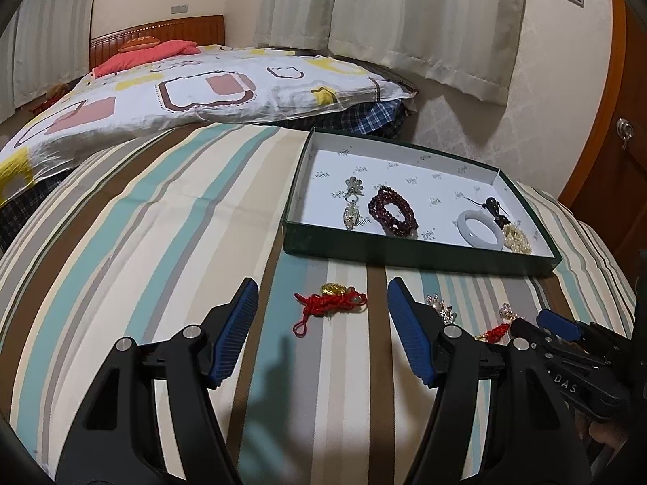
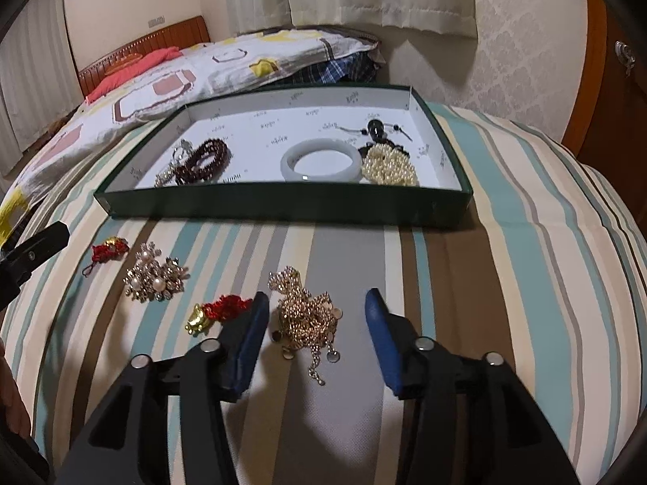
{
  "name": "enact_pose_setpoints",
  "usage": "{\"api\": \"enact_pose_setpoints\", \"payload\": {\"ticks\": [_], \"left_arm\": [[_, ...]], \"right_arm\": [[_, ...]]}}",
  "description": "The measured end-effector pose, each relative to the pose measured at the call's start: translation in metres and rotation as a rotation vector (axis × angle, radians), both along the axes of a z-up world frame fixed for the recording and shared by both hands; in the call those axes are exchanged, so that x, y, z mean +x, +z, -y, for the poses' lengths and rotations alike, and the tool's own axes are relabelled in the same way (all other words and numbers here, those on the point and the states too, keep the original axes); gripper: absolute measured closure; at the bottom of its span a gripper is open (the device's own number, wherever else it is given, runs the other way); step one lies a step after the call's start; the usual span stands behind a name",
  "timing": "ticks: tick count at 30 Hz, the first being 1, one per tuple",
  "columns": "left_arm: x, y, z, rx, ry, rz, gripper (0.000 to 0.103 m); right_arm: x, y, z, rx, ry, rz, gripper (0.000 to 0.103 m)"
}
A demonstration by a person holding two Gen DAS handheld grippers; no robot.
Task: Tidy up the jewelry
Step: 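Grasp the gold chain necklace with the right tool while the left tool approaches the pearl brooch, then grasp the gold pearl flower brooch with the left tool while the right tool holds the chain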
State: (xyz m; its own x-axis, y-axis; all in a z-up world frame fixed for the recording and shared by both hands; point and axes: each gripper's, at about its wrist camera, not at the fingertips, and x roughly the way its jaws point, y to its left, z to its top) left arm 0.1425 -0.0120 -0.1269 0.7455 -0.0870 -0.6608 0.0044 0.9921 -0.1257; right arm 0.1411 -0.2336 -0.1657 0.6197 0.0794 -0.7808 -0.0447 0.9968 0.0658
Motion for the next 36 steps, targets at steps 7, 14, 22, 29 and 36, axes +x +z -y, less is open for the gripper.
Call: {"api": "enact_pose_setpoints", "payload": {"ticks": [7, 14, 22, 29, 36], "left_arm": [[0.0, -0.005, 0.006, 0.0, -0.011, -0.017, 0.038], [-0.002, -0.01, 0.019, 0.003, -0.043, -0.033, 0.038], [0.004, -0.017, 0.045, 0.021, -0.095, -0.056, 0.038], [0.017, -0.026, 0.065, 0.047, -0.132, -0.098, 0.038], [0.031, -0.035, 0.073, 0.045, -0.151, -0.155, 0.039]], "right_arm": [[-0.002, -0.001, 0.0, -0.015, 0.011, -0.005, 0.082], [-0.007, 0.002, 0.011, 0.018, 0.006, 0.008, 0.089], [-0.014, 0.009, 0.035, 0.019, -0.054, 0.046, 0.09], [-0.015, 0.012, 0.054, 0.06, -0.096, 0.064, 0.09], [-0.014, 0.009, 0.054, 0.097, -0.088, 0.061, 0.09]]}}
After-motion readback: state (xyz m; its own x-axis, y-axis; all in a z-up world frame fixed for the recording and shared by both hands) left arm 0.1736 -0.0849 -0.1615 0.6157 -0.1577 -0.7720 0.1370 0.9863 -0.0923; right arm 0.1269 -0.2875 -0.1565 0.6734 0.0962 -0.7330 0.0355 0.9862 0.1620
